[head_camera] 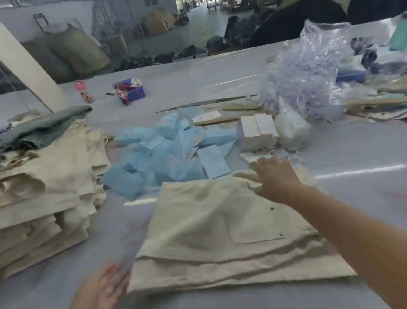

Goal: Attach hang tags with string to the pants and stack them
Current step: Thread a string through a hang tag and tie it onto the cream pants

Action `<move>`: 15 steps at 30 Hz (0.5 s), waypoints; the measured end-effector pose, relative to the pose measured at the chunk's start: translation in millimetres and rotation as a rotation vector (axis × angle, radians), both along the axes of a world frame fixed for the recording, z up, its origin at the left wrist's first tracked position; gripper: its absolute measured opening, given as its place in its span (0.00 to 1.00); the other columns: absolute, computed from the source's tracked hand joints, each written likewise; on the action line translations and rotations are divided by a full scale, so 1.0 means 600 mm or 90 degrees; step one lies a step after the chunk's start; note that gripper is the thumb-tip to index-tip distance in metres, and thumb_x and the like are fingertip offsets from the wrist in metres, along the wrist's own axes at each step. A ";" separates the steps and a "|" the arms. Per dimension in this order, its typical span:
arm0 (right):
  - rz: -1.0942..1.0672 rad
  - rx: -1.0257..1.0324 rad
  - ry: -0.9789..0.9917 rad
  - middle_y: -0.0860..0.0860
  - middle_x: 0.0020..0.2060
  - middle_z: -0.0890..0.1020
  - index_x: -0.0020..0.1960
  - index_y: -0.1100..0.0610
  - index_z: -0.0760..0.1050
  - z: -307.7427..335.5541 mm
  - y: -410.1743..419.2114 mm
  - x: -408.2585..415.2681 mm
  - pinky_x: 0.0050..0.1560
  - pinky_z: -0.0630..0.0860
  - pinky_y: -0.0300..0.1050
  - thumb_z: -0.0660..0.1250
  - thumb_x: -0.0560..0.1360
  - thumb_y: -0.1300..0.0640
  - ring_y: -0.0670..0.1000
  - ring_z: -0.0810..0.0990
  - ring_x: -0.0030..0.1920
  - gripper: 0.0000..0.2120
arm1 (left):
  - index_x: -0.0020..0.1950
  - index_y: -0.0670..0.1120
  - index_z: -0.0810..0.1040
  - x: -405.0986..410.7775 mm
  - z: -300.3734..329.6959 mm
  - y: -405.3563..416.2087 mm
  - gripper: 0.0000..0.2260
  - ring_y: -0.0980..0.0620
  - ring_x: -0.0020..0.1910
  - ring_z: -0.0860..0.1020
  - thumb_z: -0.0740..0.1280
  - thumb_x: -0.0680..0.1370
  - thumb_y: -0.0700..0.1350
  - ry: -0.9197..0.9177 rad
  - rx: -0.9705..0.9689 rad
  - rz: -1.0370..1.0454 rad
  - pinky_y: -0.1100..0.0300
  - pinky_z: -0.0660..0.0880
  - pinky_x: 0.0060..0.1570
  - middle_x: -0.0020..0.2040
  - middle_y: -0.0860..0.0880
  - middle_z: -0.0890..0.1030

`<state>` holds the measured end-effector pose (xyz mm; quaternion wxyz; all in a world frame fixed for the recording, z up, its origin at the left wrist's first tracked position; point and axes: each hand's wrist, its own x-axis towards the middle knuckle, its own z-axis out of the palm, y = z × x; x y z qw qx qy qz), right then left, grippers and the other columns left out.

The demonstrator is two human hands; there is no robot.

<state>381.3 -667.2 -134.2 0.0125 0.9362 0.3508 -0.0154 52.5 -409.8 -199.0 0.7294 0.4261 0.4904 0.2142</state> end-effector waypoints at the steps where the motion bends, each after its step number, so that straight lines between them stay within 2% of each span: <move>1: -0.046 -0.014 0.029 0.53 0.68 0.67 0.70 0.52 0.61 -0.049 -0.025 -0.006 0.63 0.66 0.55 0.61 0.76 0.40 0.56 0.66 0.67 0.28 | 0.61 0.35 0.76 0.000 -0.015 0.001 0.13 0.43 0.47 0.79 0.64 0.79 0.39 0.080 0.053 0.015 0.48 0.76 0.48 0.48 0.39 0.81; 2: -0.125 -0.002 0.068 0.53 0.70 0.64 0.72 0.52 0.58 -0.085 -0.052 -0.008 0.65 0.65 0.55 0.62 0.75 0.39 0.56 0.64 0.69 0.31 | 0.62 0.34 0.75 0.007 -0.024 -0.003 0.15 0.42 0.53 0.77 0.65 0.79 0.41 0.203 0.165 0.005 0.47 0.73 0.53 0.53 0.38 0.79; 4: -0.287 0.039 0.122 0.54 0.74 0.59 0.75 0.54 0.53 -0.136 -0.104 -0.016 0.67 0.64 0.56 0.61 0.73 0.34 0.56 0.59 0.73 0.39 | 0.58 0.38 0.78 0.026 -0.039 -0.020 0.23 0.39 0.58 0.76 0.75 0.68 0.48 0.380 0.395 -0.086 0.45 0.70 0.58 0.57 0.38 0.79; 6: -0.382 0.080 0.137 0.56 0.76 0.56 0.76 0.57 0.50 -0.166 -0.134 -0.035 0.68 0.64 0.55 0.61 0.71 0.31 0.56 0.57 0.74 0.46 | 0.55 0.41 0.81 0.062 -0.050 -0.056 0.22 0.38 0.62 0.75 0.80 0.64 0.44 0.397 0.606 -0.214 0.44 0.67 0.62 0.60 0.39 0.80; 7: -0.422 0.111 0.126 0.57 0.74 0.58 0.76 0.58 0.50 -0.172 -0.141 -0.046 0.66 0.65 0.55 0.63 0.70 0.30 0.58 0.59 0.72 0.48 | 0.57 0.43 0.82 0.082 -0.056 -0.077 0.22 0.39 0.66 0.73 0.81 0.65 0.43 0.402 0.706 -0.295 0.44 0.66 0.66 0.63 0.40 0.79; 8: -0.465 0.144 0.122 0.58 0.72 0.62 0.75 0.59 0.52 -0.170 -0.144 -0.054 0.64 0.67 0.54 0.66 0.68 0.30 0.59 0.62 0.70 0.49 | 0.61 0.45 0.81 0.105 -0.063 -0.095 0.23 0.42 0.71 0.70 0.79 0.67 0.47 0.416 0.770 -0.383 0.45 0.63 0.69 0.68 0.44 0.76; 9: -0.499 0.192 0.122 0.59 0.69 0.65 0.74 0.61 0.55 -0.169 -0.147 -0.059 0.62 0.69 0.54 0.68 0.67 0.31 0.60 0.66 0.67 0.49 | 0.67 0.50 0.78 0.125 -0.065 -0.115 0.26 0.46 0.75 0.65 0.75 0.71 0.55 0.434 0.798 -0.469 0.47 0.60 0.72 0.73 0.49 0.71; 11: -0.545 0.320 0.176 0.59 0.64 0.70 0.70 0.62 0.62 -0.168 -0.154 -0.063 0.55 0.72 0.52 0.74 0.67 0.39 0.61 0.71 0.63 0.43 | 0.72 0.58 0.70 0.145 -0.071 -0.140 0.33 0.53 0.76 0.60 0.58 0.71 0.70 0.484 0.801 -0.571 0.53 0.55 0.74 0.76 0.56 0.64; 13: -0.544 0.454 0.235 0.57 0.58 0.76 0.65 0.61 0.69 -0.164 -0.163 -0.062 0.50 0.73 0.51 0.76 0.68 0.50 0.60 0.76 0.57 0.31 | 0.70 0.60 0.72 0.147 -0.081 -0.140 0.39 0.51 0.74 0.65 0.46 0.64 0.73 0.496 0.805 -0.532 0.53 0.61 0.71 0.74 0.56 0.68; 15: -0.505 0.582 0.236 0.53 0.48 0.80 0.58 0.57 0.74 -0.152 -0.171 -0.069 0.47 0.73 0.49 0.75 0.67 0.60 0.59 0.79 0.51 0.21 | 0.66 0.61 0.75 0.136 -0.085 -0.136 0.36 0.49 0.68 0.69 0.47 0.66 0.73 0.515 0.822 -0.499 0.52 0.68 0.65 0.71 0.57 0.71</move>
